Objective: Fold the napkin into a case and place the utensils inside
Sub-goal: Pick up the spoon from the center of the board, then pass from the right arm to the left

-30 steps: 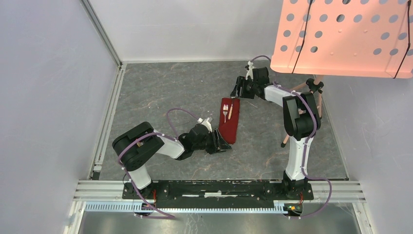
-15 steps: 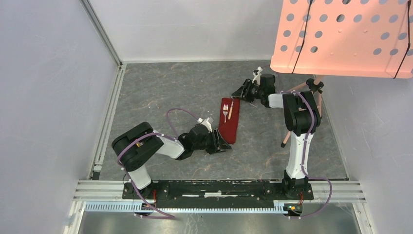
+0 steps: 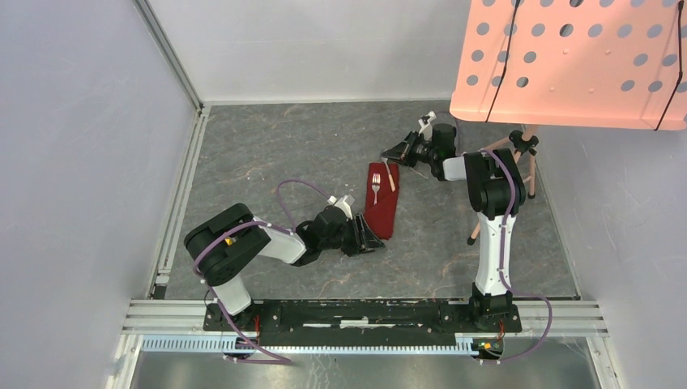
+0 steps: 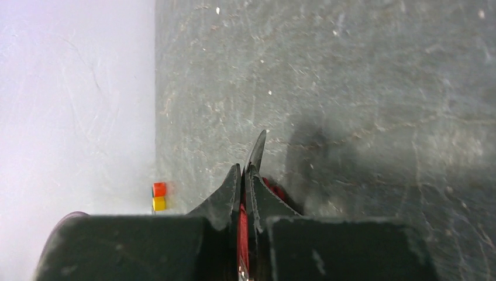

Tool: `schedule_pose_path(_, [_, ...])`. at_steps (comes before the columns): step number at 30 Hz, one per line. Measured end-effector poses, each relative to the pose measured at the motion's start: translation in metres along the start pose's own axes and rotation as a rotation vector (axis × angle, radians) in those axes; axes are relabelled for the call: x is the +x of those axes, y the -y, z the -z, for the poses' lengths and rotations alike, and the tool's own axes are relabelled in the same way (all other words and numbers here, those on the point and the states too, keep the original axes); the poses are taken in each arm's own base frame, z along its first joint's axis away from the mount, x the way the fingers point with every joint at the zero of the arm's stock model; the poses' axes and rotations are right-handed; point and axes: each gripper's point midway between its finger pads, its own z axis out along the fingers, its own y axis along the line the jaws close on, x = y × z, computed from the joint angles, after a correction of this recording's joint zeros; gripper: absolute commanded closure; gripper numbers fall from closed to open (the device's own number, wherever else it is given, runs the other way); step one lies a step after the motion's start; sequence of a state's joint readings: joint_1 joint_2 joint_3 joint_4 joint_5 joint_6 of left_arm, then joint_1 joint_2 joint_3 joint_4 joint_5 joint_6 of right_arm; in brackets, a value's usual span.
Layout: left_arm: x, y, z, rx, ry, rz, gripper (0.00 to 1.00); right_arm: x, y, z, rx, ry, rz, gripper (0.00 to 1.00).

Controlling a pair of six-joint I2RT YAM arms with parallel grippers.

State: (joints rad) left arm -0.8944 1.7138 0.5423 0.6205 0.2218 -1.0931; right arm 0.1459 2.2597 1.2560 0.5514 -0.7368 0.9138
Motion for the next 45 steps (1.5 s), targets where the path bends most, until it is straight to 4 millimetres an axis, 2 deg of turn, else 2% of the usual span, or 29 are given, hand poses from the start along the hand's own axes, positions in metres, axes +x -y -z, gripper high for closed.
schedule_pose_path(11, [-0.003, 0.007, 0.008, 0.019, 0.012, -0.054, 0.36, -0.026, -0.033, 0.001, -0.055, 0.045, 0.021, 1.00])
schedule_pose_path(16, [0.004, 0.013, 0.027, 0.062, 0.007, -0.106, 0.32, -0.040, -0.073, 0.010, -0.089, 0.110, 0.052, 1.00])
schedule_pose_path(19, [0.000, 0.032, 0.048, 0.114, 0.034, -0.167, 0.24, -0.047, -0.109, 0.015, -0.125, 0.158, 0.091, 1.00])
schedule_pose_path(21, [-0.012, 0.054, 0.067, 0.153, 0.088, -0.216, 0.18, -0.044, -0.134, 0.017, -0.153, 0.179, 0.114, 1.00])
schedule_pose_path(23, [-0.032, 0.076, 0.087, 0.164, 0.177, -0.255, 0.13, -0.034, -0.161, 0.020, -0.173, 0.192, 0.130, 1.00])
schedule_pose_path(26, [-0.072, 0.105, 0.115, 0.133, 0.343, -0.286, 0.10, -0.004, -0.197, 0.030, -0.189, 0.210, 0.140, 1.00])
schedule_pose_path(29, [-0.108, 0.115, 0.133, 0.068, 0.474, -0.299, 0.10, 0.031, -0.228, 0.033, -0.210, 0.197, 0.154, 1.00])
schedule_pose_path(32, [-0.130, 0.103, 0.137, -0.019, 0.530, -0.293, 0.14, 0.063, -0.260, 0.043, -0.230, 0.197, 0.168, 1.00])
schedule_pose_path(35, [-0.137, 0.080, 0.134, -0.107, 0.530, -0.288, 0.21, 0.074, -0.278, 0.056, -0.237, 0.229, 0.173, 1.00])
schedule_pose_path(38, [-0.135, 0.071, 0.130, -0.133, 0.511, -0.294, 0.26, 0.075, -0.284, 0.064, -0.225, 0.271, 0.170, 1.00])
schedule_pose_path(40, [-0.134, 0.071, 0.129, -0.126, 0.504, -0.295, 0.33, 0.077, -0.284, 0.064, -0.218, 0.282, 0.167, 1.00])
schedule_pose_path(45, [-0.130, 0.078, 0.122, -0.074, 0.475, -0.302, 0.64, 0.094, -0.267, 0.060, -0.166, 0.268, 0.154, 1.00])
